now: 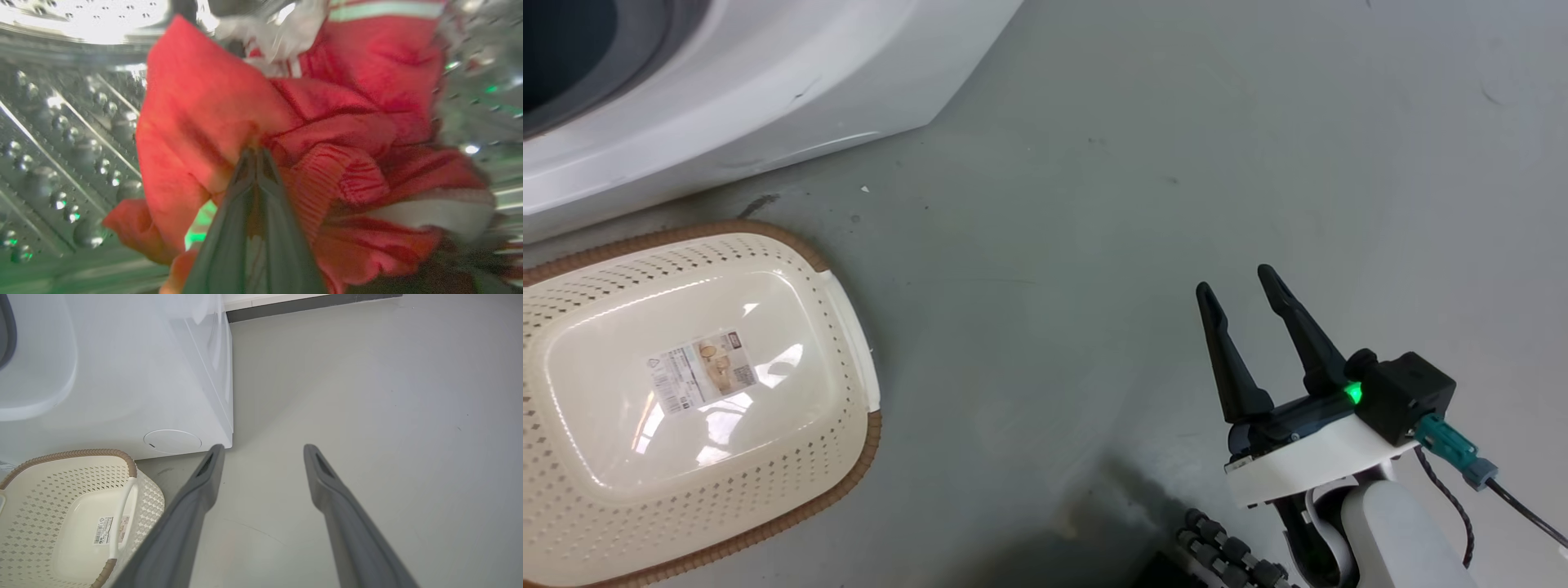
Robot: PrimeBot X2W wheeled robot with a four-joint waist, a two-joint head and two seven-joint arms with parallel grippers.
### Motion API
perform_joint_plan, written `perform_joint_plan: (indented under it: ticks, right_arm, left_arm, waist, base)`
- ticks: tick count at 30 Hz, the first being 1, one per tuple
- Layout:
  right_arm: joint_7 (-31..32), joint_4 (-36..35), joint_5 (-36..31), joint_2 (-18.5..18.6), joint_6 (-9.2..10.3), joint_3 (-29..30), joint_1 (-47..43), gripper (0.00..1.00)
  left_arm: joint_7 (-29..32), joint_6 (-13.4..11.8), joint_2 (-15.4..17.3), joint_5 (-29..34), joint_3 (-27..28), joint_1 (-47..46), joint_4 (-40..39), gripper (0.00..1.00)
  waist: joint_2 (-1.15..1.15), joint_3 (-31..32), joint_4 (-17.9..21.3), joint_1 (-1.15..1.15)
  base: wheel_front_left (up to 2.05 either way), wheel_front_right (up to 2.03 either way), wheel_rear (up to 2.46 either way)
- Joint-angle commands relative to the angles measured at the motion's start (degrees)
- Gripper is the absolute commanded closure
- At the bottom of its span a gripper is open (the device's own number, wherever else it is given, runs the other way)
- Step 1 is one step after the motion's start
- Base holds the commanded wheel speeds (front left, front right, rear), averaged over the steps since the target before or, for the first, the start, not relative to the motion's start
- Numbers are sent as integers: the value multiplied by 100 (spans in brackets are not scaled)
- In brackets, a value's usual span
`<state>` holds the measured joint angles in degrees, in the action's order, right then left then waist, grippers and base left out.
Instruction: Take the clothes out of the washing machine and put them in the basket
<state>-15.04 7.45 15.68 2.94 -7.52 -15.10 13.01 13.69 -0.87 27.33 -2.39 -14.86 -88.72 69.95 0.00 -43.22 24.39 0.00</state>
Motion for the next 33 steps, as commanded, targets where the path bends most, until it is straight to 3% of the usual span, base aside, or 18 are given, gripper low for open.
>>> perform_joint_plan:
  ticks: [1, 11, 15, 19, 31, 33]
  right_arm:
    - [-19, 4, -4, -13, 5, 22, 88, 0]
    - [-18, 136, -230, -11, 6, 339, 91, 0]
    - [9, 208, -323, -10, 5, 470, -7, 0]
    - [112, 231, -412, -10, 5, 572, -123, 0]
    - [490, 96, -613, -9, 5, 806, -641, 0]
    - [511, 83, -621, -10, 6, 813, -684, 0]
  left_arm:
    - [-279, -75, -52, -58, 12, 194, -96, 100]
    - [-2228, -200, -442, -669, 422, 1060, -332, 100]
    - [-2734, -252, -689, -869, 562, 1485, -343, 100]
    - [-2886, -326, -797, -1027, 712, 1998, -621, 100]
    - [-2897, -489, -1122, -990, 1405, 4246, -3347, 100]
    - [-2896, -492, -1161, -973, 1464, 4405, -3509, 100]
  waist:
    - [0, 60, -69, 0]
    - [0, 798, -555, 0]
    - [0, 1183, -746, 0]
    - [0, 1558, -891, 0]
    - [0, 2503, -1226, 0]
    - [0, 2567, -1243, 0]
  base:
    - [0, 0, 0]
    - [0, 0, 0]
    - [0, 0, 0]
    - [0, 0, 0]
    - [0, 0, 0]
    - [0, 0, 0]
